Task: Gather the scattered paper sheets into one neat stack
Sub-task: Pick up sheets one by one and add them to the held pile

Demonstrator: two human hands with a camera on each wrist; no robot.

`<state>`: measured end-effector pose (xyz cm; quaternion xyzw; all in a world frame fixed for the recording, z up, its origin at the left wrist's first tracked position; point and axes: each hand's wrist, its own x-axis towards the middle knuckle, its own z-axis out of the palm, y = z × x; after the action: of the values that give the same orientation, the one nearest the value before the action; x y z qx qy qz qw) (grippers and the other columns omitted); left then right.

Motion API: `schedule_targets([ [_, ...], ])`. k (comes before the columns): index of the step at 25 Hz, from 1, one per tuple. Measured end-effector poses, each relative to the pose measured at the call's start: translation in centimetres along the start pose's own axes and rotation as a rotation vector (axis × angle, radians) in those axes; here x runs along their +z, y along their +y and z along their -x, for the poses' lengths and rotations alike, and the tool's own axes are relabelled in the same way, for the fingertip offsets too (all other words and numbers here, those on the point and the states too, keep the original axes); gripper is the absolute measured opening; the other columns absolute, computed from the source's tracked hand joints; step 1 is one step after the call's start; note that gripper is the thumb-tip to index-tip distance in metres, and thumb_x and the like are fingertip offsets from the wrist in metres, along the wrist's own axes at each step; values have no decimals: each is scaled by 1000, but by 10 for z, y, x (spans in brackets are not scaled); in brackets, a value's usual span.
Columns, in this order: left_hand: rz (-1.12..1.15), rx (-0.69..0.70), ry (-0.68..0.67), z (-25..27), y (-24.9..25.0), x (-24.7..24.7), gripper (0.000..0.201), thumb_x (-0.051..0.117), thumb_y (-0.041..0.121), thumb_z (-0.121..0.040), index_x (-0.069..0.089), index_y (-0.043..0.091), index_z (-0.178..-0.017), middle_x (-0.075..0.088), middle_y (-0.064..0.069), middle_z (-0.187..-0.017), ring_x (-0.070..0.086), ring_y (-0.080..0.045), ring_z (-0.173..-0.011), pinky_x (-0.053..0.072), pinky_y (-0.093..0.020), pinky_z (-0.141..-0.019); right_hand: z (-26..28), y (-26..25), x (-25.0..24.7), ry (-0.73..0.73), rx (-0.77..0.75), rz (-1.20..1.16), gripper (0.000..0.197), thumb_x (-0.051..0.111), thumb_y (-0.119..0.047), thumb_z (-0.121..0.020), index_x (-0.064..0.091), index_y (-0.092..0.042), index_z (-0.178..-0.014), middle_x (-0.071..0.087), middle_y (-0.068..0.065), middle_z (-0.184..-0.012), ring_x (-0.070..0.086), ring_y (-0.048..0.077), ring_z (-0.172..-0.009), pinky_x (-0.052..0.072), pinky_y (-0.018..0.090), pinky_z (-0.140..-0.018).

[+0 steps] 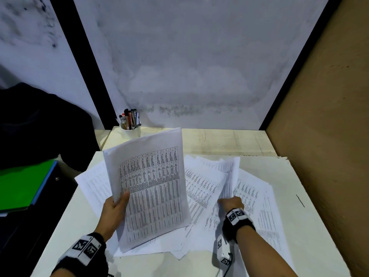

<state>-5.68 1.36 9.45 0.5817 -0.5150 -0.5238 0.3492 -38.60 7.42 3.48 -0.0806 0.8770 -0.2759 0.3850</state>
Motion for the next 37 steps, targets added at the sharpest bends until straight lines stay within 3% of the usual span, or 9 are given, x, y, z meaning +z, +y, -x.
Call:
schedule_targets([
  [5, 13, -10, 18, 4, -8, -3, 28, 46, 25, -94, 65, 4, -93, 71, -16, -92, 68, -32, -85, 54, -43, -79, -8, 1, -10, -40, -18, -8, 30, 66, -11, -75, 60, 8, -98, 55, 8, -62, 55, 23, -55, 43, 24, -51],
  [11, 31, 7, 48, 5, -9, -3, 26, 46, 21, -94, 64, 3, -92, 70, -17, -91, 66, -31, -85, 51, -36, -74, -23, -4, -40, -201, -123, -267, 31, 71, -5, -79, 57, 2, -106, 60, 8, -93, 53, 21, -88, 45, 41, -86],
  [14, 38, 1, 42, 3, -12, -1, 27, 47, 22, -93, 64, 1, -94, 69, -18, -91, 66, -33, -85, 50, -36, -73, -24, 3, -43, -127, -98, -265, 42, 70, -2, -78, 54, 17, -112, 58, 13, -76, 53, 25, -70, 46, 33, -63],
  [19, 49, -22, 39, 4, -12, 3, 24, 45, 24, -94, 64, 10, -88, 70, -13, -90, 67, -31, -84, 51, -38, -75, 10, -7, -12, -35, -149, -95, 42, 65, -15, -85, 50, 6, -118, 60, 13, -89, 57, 22, -65, 45, 16, -43],
  [22, 37, -32, 54, 3, -12, 1, 25, 46, 24, -94, 65, 9, -87, 71, -16, -91, 67, -33, -84, 53, -44, -78, 13, -16, 7, -13, -126, -69, 57, 72, -30, -77, 55, 7, -117, 65, 21, -104, 58, 28, -76, 50, 26, -67],
  [27, 37, -33, 69, 4, -11, -5, 25, 46, 24, -94, 65, 9, -87, 71, -16, -90, 68, -32, -84, 54, -42, -76, 7, -32, 11, -15, -178, 141, 51, 73, -35, -73, 61, 2, -106, 61, 8, -74, 62, 27, -68, 53, 32, -67],
  [31, 52, -49, 71, 6, -14, -7, 26, 45, 24, -93, 65, 7, -88, 72, -17, -88, 69, -32, -82, 55, -40, -71, 6, -52, 20, 21, -292, 406, 51, 69, -40, -74, 53, -11, -112, 65, 10, -107, 61, 29, -102, 36, 37, -89],
  [34, 37, -59, 75, 5, -16, -9, 27, 46, 25, -93, 65, 6, -86, 74, -14, -83, 70, -32, -78, 56, -41, -68, 0, -60, 29, 25, -299, 419, 23, 67, -26, -76, 52, -10, -83, 65, 9, -96, 59, 28, -86, 36, 40, -97],
  [37, 31, -63, 68, 4, -17, -11, 28, 46, 26, -93, 66, 7, -87, 73, -16, -84, 70, -33, -79, 56, -43, -69, -12, -55, 35, 23, -255, 354, 22, 62, -11, -73, 45, -10, -60, 68, 14, -88, 63, 30, -77, 49, 44, -90],
])
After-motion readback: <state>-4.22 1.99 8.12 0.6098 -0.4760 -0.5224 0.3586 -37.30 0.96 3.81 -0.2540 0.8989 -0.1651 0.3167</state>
